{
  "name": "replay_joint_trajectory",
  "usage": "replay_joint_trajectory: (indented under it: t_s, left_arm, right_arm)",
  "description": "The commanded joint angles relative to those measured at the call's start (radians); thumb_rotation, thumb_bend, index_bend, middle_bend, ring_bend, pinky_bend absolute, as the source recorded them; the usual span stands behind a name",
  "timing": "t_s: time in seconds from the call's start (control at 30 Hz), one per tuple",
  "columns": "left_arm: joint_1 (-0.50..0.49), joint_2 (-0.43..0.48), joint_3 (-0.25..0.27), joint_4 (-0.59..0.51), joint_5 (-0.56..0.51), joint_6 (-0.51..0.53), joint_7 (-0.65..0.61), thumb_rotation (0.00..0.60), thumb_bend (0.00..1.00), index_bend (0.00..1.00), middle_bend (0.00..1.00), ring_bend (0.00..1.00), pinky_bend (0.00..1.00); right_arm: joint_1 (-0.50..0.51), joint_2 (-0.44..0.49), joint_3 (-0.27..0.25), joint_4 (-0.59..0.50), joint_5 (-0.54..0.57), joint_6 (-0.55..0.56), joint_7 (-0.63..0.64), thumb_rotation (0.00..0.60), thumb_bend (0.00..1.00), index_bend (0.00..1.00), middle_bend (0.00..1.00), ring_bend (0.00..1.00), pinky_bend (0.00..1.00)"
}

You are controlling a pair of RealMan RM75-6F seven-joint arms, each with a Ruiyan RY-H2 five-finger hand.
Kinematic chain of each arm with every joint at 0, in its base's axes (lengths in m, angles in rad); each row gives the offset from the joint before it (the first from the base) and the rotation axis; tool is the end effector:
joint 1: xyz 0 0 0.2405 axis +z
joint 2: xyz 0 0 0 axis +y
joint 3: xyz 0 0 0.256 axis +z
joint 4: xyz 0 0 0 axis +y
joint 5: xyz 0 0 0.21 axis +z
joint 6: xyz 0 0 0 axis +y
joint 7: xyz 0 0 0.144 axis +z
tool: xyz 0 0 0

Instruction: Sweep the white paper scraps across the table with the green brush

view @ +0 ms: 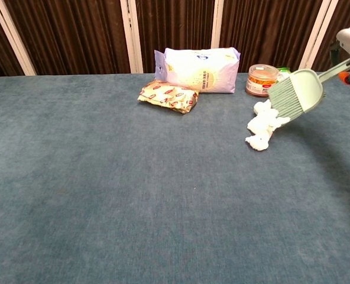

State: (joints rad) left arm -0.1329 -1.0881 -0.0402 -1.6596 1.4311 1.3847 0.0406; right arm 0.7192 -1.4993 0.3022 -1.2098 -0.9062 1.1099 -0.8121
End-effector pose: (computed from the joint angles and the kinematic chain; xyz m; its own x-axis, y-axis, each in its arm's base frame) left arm -0.3103 0.1924 0.1535 0.4096 0.0958 0.9072 0.9110 0.0090 -0.4123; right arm -0.2221 -0.4136 0.0838 0.8120 0.0120 0.5835 -0.5833 0.0493 0.8107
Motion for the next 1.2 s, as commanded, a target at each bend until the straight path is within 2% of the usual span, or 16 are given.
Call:
replay_joint_trajectory:
  t_s: [0.03, 0.33, 0.6, 0.77, 0.93, 1.2]
  left_arm:
    - [-0.001, -0.001, 0.0, -0.001, 0.002, 0.0, 0.001, 0.6, 0.0, 0.0, 0.0, 0.0, 0.0]
    - [-0.005, -0.006, 0.0, 0.002, 0.003, -0.003, 0.007, 0.6, 0.0, 0.0, 0.0, 0.0, 0.0]
    - [-0.004, -0.005, 0.0, 0.007, -0.003, -0.006, 0.004, 0.6, 0.0, 0.0, 0.0, 0.0, 0.0]
    - [-0.003, -0.003, 0.001, 0.006, -0.006, -0.007, 0.005, 0.6, 0.0, 0.0, 0.0, 0.0, 0.0]
    - [-0.002, -0.003, 0.001, 0.005, -0.006, -0.005, 0.006, 0.6, 0.0, 0.0, 0.0, 0.0, 0.0]
    - [-0.004, -0.003, 0.001, 0.007, -0.01, -0.01, 0.004, 0.6, 0.0, 0.0, 0.0, 0.0, 0.0]
  right_arm:
    - [0.0, 0.05, 0.007, -0.102, -0.047, 0.034, 0.013, 0.6, 0.6, 0.91, 0.98, 1.0, 0.94]
    - [0.038, 0.084, 0.004, -0.313, -0.136, 0.08, -0.042, 0.6, 0.6, 0.91, 0.98, 1.0, 0.94]
    - [0.059, 0.042, -0.027, -0.38, -0.141, 0.085, -0.089, 0.6, 0.6, 0.91, 0.98, 1.0, 0.94]
    - [0.058, -0.013, -0.074, -0.342, -0.127, 0.072, -0.105, 0.6, 0.6, 0.9, 0.98, 1.0, 0.94]
    - [0.054, -0.062, -0.108, -0.251, -0.103, 0.051, -0.112, 0.6, 0.6, 0.91, 0.98, 1.0, 0.94]
    - [0.046, -0.098, -0.114, -0.116, -0.064, 0.031, -0.092, 0.6, 0.6, 0.91, 0.98, 1.0, 0.94]
